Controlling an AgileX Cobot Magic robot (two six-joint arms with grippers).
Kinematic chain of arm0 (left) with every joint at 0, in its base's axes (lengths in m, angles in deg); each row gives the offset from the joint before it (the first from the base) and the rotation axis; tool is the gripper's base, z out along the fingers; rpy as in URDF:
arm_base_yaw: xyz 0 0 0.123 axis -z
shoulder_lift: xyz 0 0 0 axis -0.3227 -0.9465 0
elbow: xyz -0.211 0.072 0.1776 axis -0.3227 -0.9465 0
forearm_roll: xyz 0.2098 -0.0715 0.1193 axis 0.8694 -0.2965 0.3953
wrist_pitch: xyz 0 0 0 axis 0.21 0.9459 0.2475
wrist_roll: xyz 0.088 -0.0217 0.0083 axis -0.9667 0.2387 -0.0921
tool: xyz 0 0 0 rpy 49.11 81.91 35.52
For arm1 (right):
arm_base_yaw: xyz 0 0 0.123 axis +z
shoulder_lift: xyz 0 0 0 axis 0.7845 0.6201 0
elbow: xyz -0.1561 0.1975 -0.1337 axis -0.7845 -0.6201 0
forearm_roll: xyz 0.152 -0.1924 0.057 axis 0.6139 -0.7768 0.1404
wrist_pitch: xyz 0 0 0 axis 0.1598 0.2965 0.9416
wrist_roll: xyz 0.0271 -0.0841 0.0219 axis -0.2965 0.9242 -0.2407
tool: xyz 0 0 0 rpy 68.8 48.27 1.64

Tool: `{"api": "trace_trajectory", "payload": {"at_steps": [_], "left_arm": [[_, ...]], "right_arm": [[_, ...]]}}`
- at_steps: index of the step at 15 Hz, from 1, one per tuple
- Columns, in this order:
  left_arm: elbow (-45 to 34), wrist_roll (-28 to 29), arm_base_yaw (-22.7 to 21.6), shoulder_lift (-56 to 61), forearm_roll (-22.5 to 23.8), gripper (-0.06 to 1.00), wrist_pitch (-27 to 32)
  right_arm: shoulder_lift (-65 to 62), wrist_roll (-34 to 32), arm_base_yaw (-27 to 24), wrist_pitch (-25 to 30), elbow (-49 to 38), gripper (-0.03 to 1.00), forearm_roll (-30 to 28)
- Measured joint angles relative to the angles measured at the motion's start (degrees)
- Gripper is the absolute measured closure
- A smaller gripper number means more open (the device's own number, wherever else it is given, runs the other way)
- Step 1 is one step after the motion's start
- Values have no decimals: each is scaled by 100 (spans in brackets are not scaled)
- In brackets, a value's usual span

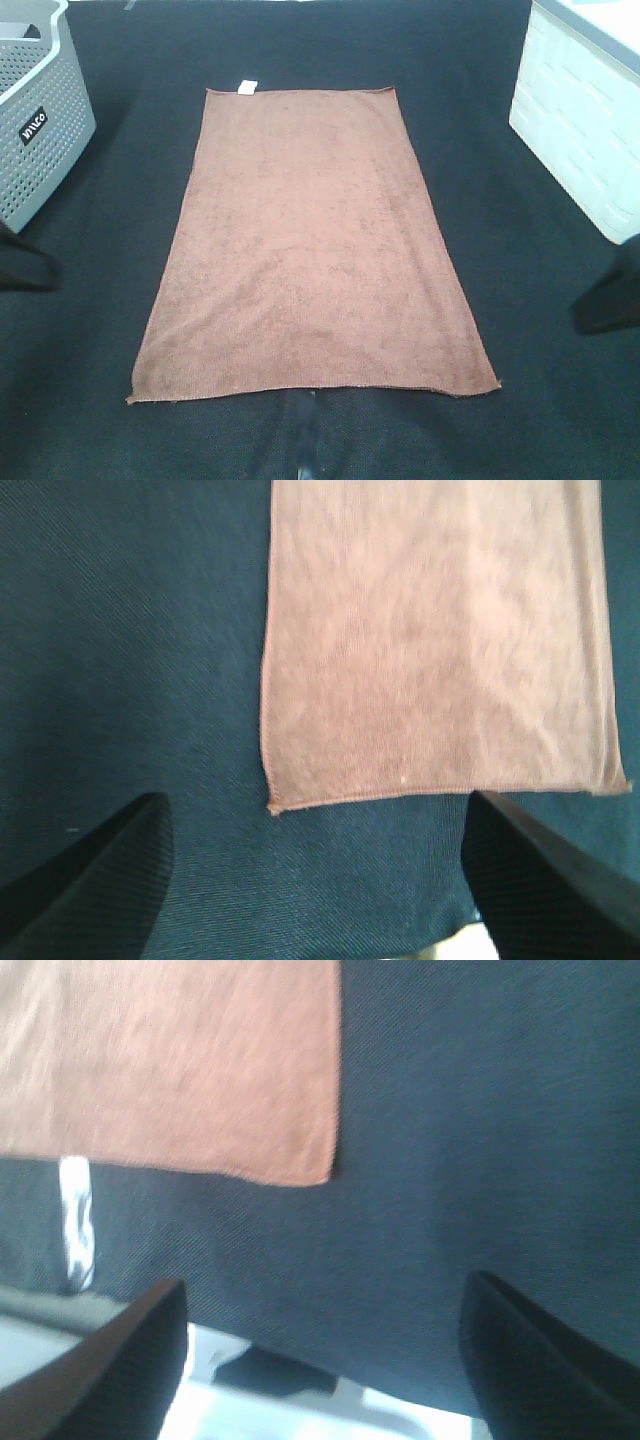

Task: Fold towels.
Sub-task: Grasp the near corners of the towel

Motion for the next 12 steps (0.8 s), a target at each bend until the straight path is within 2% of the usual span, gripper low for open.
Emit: {"api": "trace_trajectory", "payload": {"at_steps": [3,4,5,6,10,12], "left_arm": [[0,-1272,0,-1094,-1192,19,-6],[6,-1856,0,-1576,-1702,19,-34],[6,-2240,0,-1856,-2040,19,-40],[6,-2240,0,-1856,-2040,19,-40],[17,-3438,0,-2807,-3140,19,-46],[23,-3759,0,-3088,-3409,19,-52]], "right_arm": [[1037,894,0,-407,6,23,785],[1318,1163,0,-498,6,23,1014],[1742,1541,0,-590,6,23,1421],[1742,1541,0,-590,6,23,1421],[2699,2366,0,-739,11,23,2469],[3014,2710,0,-751,11,23,2888]]}}
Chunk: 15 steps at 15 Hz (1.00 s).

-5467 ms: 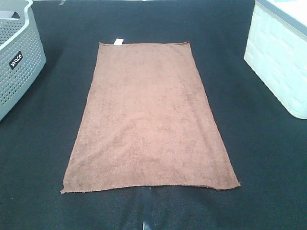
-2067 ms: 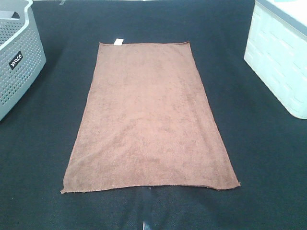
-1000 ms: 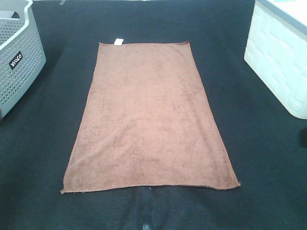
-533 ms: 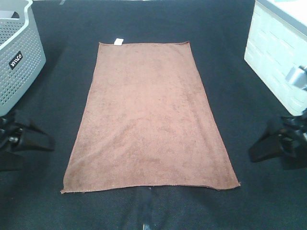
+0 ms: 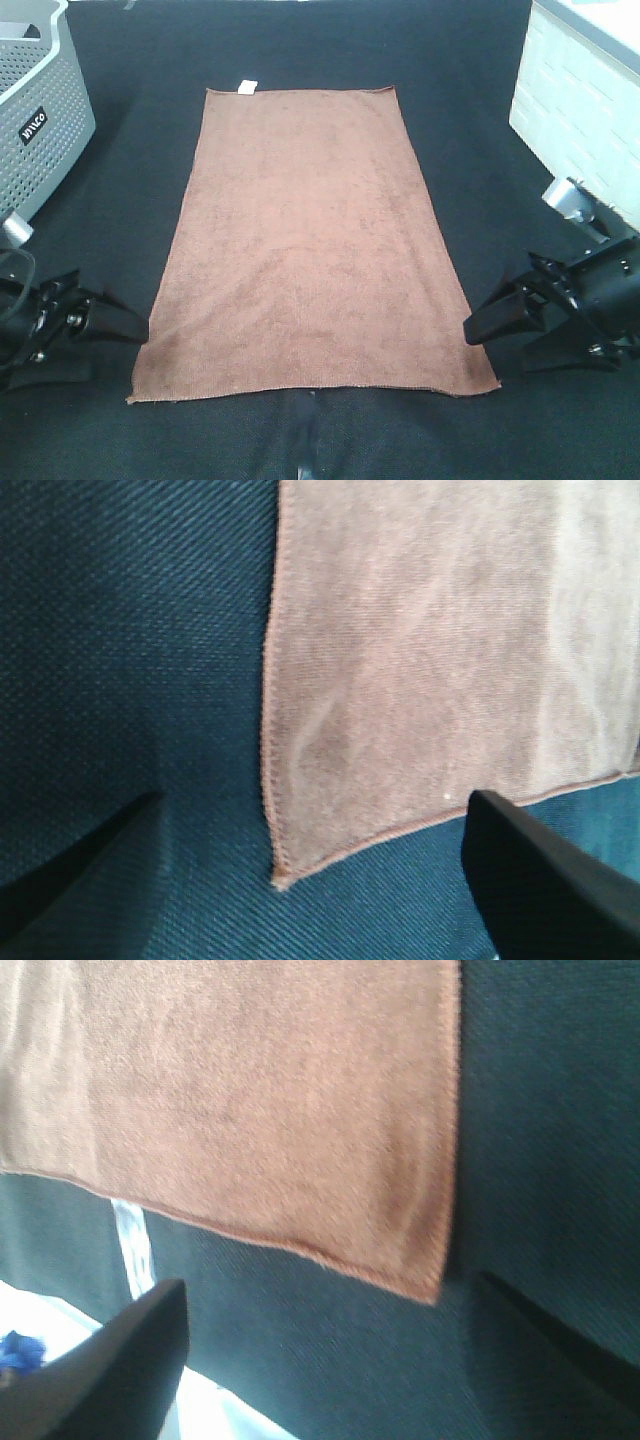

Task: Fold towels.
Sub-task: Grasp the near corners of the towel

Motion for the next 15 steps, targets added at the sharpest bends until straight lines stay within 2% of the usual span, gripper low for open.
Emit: {"api": "trace_trajectory", "payload": {"at_steps": [3,6,8,10,11,12,14,15], "left_arm": [[103,-281,0,-344,-126,19,195],[315,-298,0,-619,-172,19,275],[504,-304,212,-808,-235,19,372],[796,-304,602,-1020,-252,19,441],[985,-212,745,-1134,-258,23,447],[985,-212,745,-1134,-258,23,447],[1083,-63,756,-1255,-241,39,327],[1106,-34,762,-1301,-229,54,252]], "right_arm": [[510,550,0,-63,11,23,613],[859,951,0,-126,34,23,951],[1089,1117,69,-149,149,23,1054],[1232,1157,544,-246,321,23,1169],[1306,894,865,-407,441,26,1266],[1306,894,865,-407,441,26,1266],[1364,493,940,-596,470,39,1249],[1369,361,940,-739,470,51,1146]]}}
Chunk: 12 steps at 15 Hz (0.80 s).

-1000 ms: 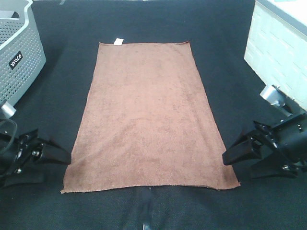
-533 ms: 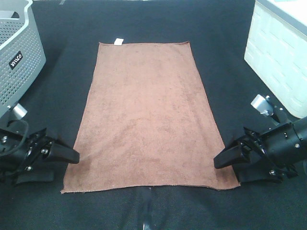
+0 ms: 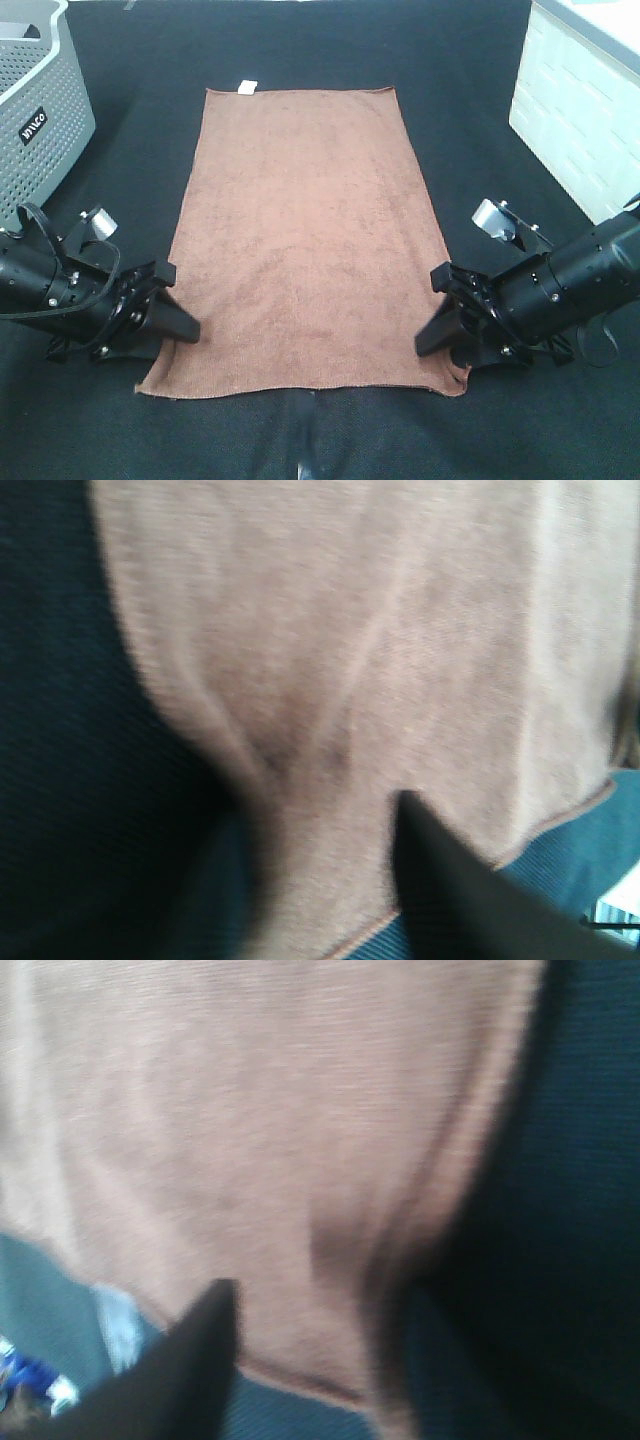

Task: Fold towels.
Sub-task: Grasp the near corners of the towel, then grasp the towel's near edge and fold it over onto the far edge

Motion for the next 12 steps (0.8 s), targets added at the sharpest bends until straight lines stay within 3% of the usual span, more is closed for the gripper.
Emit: {"api": "trace_trajectory", "payload": {"at_steps": [1,2,3,5,7,9,10,11,12], "left_arm": [[6,6,6,-17,11,77,-97],[6,11,6,-17,17,90,-115],[6,11,6,-17,17,94,-132],[6,80,6,0,120,94,-132],[6,510,6,212,647,94,-126],[6,1409,6,693,1719,94,-143],[0,1788,6,865,2097,94,-149],[0,1788,6,865,2097,94,-149],[-69,2194,6,1152,2555,94,-143]], "right_arm": [[6,-218,17,-166,0,69,-189],[6,-286,23,-269,0,83,-286],[11,-315,23,-292,-6,94,-344],[-6,-424,23,-286,-6,94,-367],[-143,-590,23,-258,-6,94,-533],[-424,-1186,23,-86,-11,94,-1049],[-516,-1432,23,69,-11,94,-1289],[-516,-1432,23,69,-11,94,-1289],[-636,-1696,29,298,-34,94,-1553]]}}
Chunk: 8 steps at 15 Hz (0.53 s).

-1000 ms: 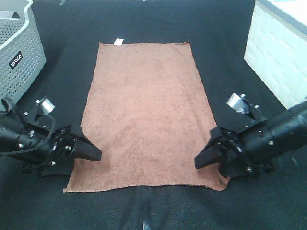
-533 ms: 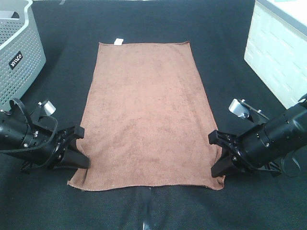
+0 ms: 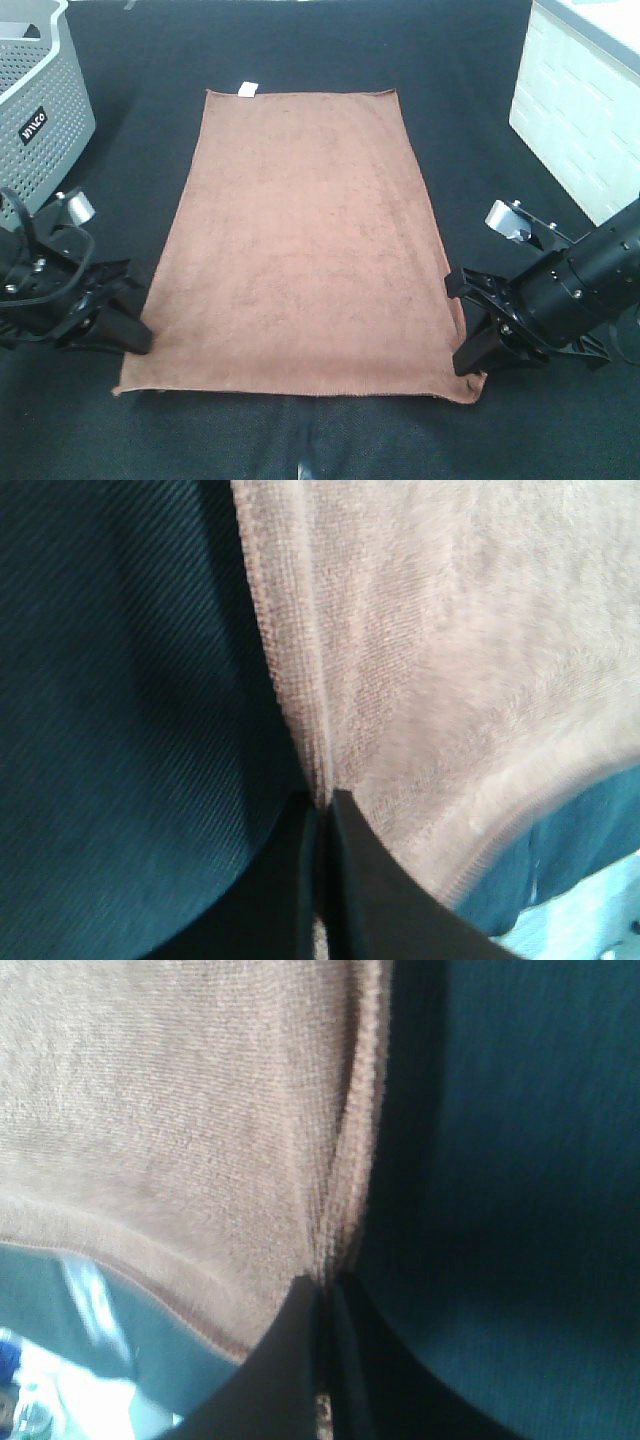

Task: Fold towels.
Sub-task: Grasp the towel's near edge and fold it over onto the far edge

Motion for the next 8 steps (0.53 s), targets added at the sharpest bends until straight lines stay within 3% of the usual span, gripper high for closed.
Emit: {"api": "trace_trajectory", "payload": {"at_steps": [2,8], "left_arm": [[-201,309,0,304,372,94,109],[-1163,424,0,808,510,94,338]], "right_arm": [[-229,-92,6,57,-275,94,-40],[-1134,-92,11,103,-1501,94,-29]]}}
